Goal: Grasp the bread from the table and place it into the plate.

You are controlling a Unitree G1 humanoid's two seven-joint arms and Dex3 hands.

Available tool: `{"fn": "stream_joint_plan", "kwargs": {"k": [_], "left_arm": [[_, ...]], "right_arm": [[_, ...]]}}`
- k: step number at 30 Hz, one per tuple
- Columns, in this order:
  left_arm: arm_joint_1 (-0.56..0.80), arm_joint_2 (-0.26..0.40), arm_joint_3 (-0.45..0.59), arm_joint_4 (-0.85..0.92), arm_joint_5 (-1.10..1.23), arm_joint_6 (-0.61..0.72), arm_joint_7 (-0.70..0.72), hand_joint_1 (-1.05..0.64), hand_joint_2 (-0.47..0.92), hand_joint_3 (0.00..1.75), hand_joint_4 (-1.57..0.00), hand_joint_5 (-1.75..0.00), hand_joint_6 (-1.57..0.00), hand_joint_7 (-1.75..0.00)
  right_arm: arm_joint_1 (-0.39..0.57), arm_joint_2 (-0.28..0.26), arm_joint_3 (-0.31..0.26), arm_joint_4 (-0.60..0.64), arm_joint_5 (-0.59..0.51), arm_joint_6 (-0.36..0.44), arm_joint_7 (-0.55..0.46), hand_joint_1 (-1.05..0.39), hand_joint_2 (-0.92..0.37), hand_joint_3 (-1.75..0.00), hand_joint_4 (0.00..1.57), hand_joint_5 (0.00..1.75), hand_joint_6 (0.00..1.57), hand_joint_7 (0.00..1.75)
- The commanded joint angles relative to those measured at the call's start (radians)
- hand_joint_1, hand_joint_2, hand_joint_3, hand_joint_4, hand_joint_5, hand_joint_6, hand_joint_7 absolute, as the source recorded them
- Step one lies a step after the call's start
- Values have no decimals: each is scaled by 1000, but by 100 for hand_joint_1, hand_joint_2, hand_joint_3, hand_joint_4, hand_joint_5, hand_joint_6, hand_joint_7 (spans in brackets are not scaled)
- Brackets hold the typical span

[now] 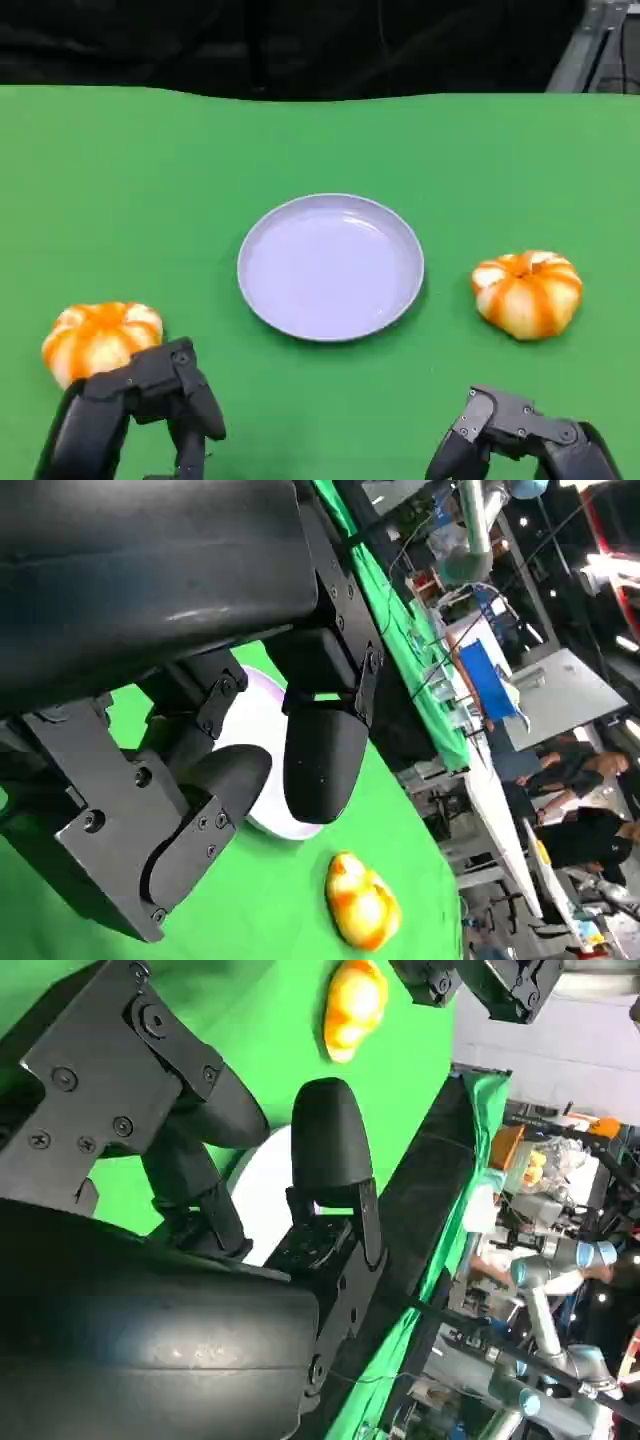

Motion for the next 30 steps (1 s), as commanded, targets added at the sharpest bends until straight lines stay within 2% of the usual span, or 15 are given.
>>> {"fn": "stream_joint_plan", "kwargs": {"k": [1,13,17,18,19,21,23,25,26,28,30], "left_arm": [[1,18,10,5,3,-9,-11,-5,11,175,-97,-175,-90,-159],[-6,20,14,14,8,-13,-5,-7,11,175,-97,-174,-90,-159],[-15,15,21,13,-9,13,-5,-6,13,171,-90,-166,-83,-148],[-17,10,24,6,-15,40,-2,-6,19,161,-85,-153,-79,-133],[-19,7,26,0,-19,59,0,-5,29,142,-76,-139,-72,-114],[-29,13,33,-6,5,97,5,-5,35,130,-72,-131,-69,-103],[-45,27,40,-14,71,154,17,-12,54,84,-51,-113,-49,-76],[-63,36,41,-27,162,220,32,-25,71,39,-33,-106,-35,-59],[-74,42,38,-31,217,248,42,-32,77,22,-24,-104,-30,-52],[-96,55,30,-36,300,292,49,-40,82,10,-14,-105,-28,-47],[-122,79,19,-39,391,341,41,-49,86,4,-3,-95,-24,-37]], "right_arm": [[3,-1,-6,-1,-3,-7,-7,-2,-19,-162,79,175,81,142],[2,1,-6,-5,-5,-1,-6,-3,-19,-161,79,175,81,141],[-3,2,-6,3,-3,-7,-6,-3,-19,-160,79,175,81,141],[-5,3,-5,6,-1,-9,-7,-3,-19,-160,79,175,81,141],[-7,4,-4,8,0,-10,-7,-3,-19,-161,80,175,81,141],[-10,6,-2,12,-1,-12,-9,-2,-19,-161,80,175,81,141],[-13,10,1,17,-4,-13,-12,-2,-19,-161,80,175,81,142],[-13,15,2,19,-5,-9,-15,-3,-19,-161,80,175,82,142],[-15,16,1,20,-6,-8,-16,-3,-19,-161,80,175,82,142],[-17,17,1,20,-9,-6,-17,-3,-18,-161,80,175,82,142],[-20,15,1,22,-14,-7,-18,-3,-19,-161,80,175,81,142]]}}
